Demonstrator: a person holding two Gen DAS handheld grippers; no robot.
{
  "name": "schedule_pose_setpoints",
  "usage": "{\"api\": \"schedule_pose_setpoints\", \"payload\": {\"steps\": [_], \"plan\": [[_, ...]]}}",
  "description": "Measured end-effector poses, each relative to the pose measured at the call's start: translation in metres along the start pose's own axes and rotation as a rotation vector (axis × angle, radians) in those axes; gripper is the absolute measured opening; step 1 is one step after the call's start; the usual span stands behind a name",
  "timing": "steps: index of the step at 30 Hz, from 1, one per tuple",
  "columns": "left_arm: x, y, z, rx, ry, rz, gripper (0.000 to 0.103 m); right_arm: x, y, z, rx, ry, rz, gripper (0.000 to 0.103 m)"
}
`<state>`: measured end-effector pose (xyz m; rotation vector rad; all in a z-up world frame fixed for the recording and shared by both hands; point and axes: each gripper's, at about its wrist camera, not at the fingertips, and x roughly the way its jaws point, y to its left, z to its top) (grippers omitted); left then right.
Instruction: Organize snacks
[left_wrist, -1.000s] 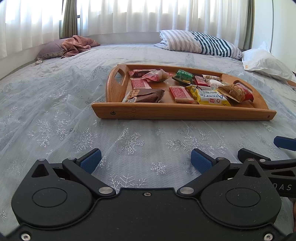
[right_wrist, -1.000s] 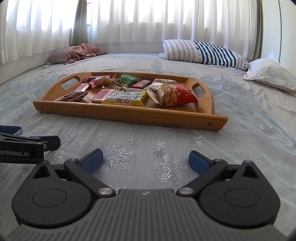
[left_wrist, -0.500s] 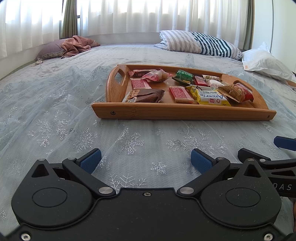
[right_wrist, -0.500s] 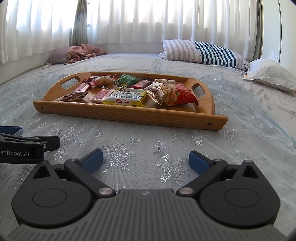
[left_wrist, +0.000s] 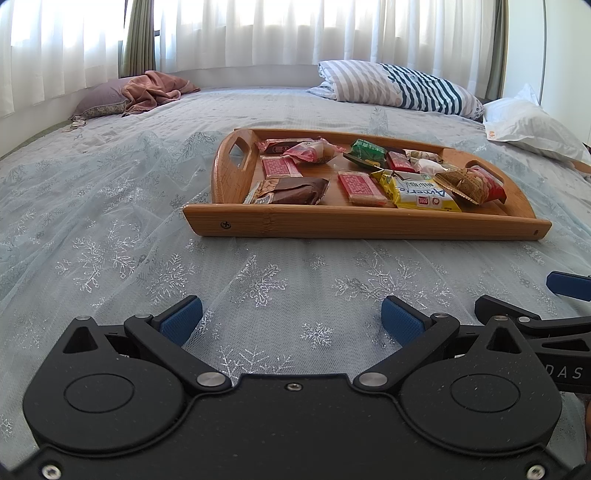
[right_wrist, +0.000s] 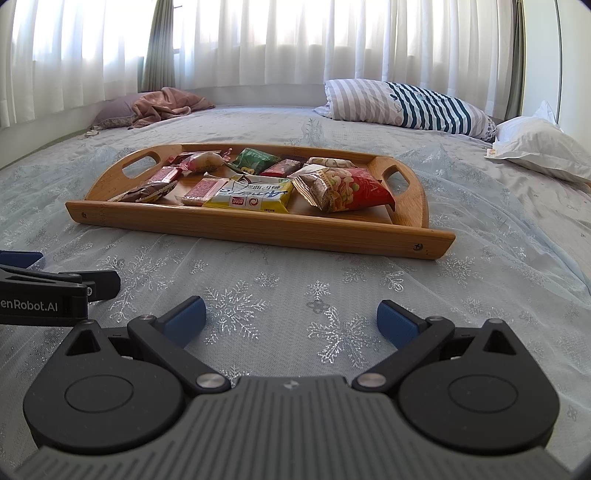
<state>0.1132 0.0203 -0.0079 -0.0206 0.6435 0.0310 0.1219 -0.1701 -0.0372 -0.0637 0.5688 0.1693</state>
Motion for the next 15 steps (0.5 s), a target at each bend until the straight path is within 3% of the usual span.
{"api": "schedule_pose_setpoints", "payload": {"steps": [15], "plan": [[0.0003,-0.0001,0.0001,-0.001,0.002,-0.002,0.103,-0.0002,0.0001,-0.0003,0.001,0.000,0.001,0.103]]}}
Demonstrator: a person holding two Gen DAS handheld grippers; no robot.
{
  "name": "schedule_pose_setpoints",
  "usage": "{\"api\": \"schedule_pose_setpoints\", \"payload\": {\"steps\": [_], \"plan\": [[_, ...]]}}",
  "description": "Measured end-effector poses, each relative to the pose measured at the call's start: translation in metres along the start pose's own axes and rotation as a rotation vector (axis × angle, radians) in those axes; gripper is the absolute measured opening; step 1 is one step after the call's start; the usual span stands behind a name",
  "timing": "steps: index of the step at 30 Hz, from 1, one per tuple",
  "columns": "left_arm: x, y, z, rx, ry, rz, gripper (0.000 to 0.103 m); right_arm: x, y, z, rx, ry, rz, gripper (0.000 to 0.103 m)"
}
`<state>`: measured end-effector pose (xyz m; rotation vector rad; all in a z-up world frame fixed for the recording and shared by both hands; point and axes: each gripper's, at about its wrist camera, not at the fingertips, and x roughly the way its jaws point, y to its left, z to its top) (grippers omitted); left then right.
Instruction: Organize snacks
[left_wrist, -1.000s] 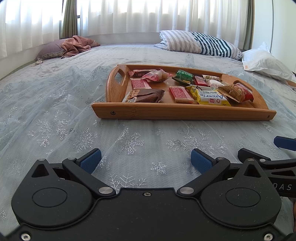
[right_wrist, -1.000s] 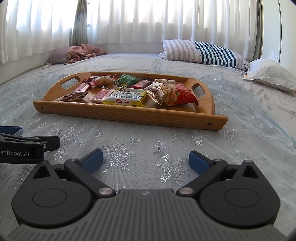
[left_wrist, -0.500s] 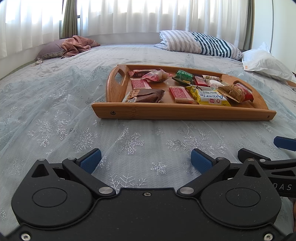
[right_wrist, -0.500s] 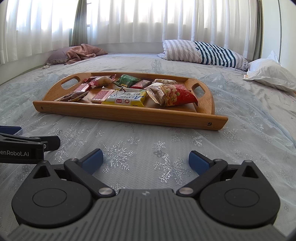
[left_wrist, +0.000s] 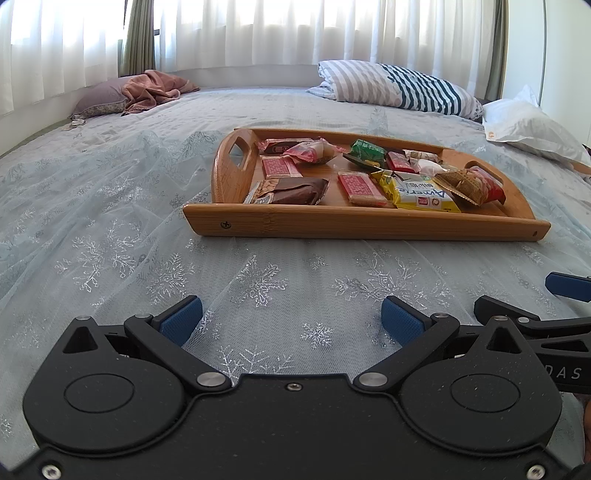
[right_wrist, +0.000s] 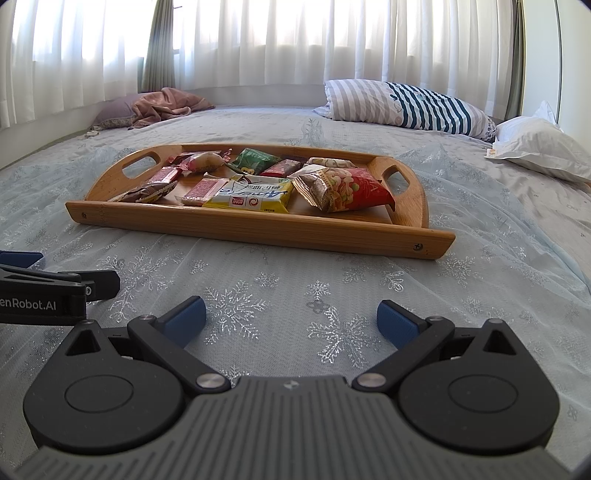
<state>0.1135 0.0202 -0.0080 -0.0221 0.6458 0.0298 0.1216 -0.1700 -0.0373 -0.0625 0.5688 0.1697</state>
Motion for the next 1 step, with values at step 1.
{"api": "schedule_pose_setpoints", "payload": {"steps": [1], "plan": [[0.0002,-0.0002,0.0007,0.000,0.003,-0.001,0.103,0.0002,-0.0002,0.0001,0.000,0.001,0.001,0.103]]}}
